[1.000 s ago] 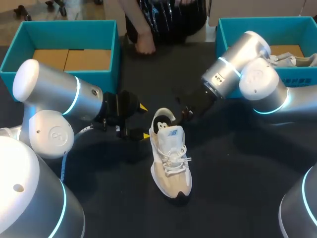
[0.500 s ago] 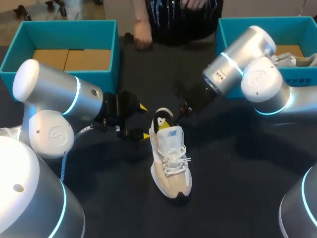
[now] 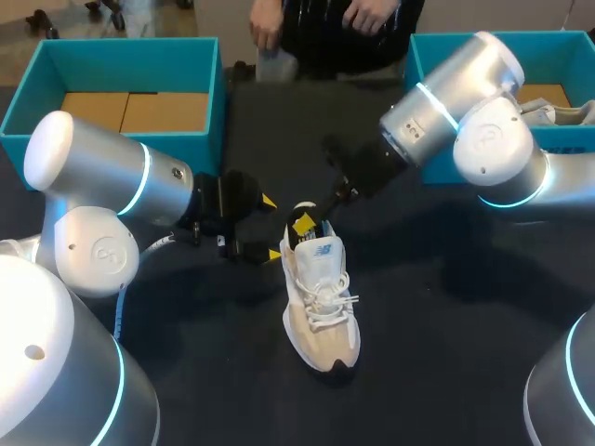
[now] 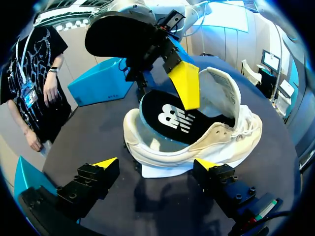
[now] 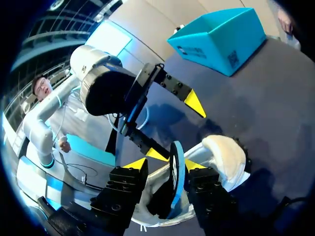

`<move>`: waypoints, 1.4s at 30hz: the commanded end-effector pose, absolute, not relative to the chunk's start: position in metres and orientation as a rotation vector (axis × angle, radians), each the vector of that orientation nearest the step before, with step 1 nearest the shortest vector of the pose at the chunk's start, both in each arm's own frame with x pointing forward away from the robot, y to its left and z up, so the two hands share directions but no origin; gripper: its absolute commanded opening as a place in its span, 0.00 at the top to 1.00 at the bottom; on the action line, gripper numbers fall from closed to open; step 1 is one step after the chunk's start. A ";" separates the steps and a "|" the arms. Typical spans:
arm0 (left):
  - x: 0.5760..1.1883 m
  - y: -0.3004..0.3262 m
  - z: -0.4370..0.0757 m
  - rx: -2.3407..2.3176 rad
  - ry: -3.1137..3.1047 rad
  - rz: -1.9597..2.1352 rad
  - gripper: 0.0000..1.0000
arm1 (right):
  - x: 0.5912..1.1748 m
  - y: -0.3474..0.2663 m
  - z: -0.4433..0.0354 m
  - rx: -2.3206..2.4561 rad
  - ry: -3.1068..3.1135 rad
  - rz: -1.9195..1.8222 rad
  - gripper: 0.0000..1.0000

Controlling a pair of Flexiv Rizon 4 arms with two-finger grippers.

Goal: Take the shoe out of the shoebox, open the shoe tongue, remove and reinsert the insole, then place the shoe into the shoebox

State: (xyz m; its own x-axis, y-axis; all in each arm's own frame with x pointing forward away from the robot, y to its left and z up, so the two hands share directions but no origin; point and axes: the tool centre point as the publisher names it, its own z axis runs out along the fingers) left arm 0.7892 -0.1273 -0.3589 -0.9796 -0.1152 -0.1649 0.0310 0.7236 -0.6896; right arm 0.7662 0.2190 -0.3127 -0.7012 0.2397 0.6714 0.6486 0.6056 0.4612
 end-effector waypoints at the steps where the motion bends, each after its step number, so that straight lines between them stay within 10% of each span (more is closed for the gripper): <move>1: 0.788 -0.128 -0.359 -0.069 2.731 -1.091 0.00 | 0.766 0.218 -0.306 -0.690 -2.286 -0.981 0.56; 25: 0.787 -0.124 -0.348 -0.037 2.722 -1.102 0.00 | 0.797 0.187 -0.281 -0.834 -2.367 -0.955 0.56; 29: 0.786 -0.112 -0.319 0.011 2.694 -1.148 0.00 | 0.799 0.189 -0.278 -0.862 -2.341 -1.041 0.75; 31: 0.786 -0.104 -0.306 0.031 2.675 -1.167 0.00 | 0.800 0.190 -0.278 -0.922 -2.346 -1.024 1.00; 42: 0.799 -0.056 -0.272 0.167 2.699 -1.041 0.00 | 0.798 0.186 -0.280 -1.277 -2.347 -1.003 1.00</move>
State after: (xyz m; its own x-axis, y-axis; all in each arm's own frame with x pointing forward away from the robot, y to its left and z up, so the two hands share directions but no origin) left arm 0.8011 -0.0806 -0.2997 -0.9586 -0.0020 -0.2846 0.1950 0.7237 -0.6620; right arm 0.8096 0.1868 -0.2809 -0.5795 0.5634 0.5889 0.8149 0.3876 0.4310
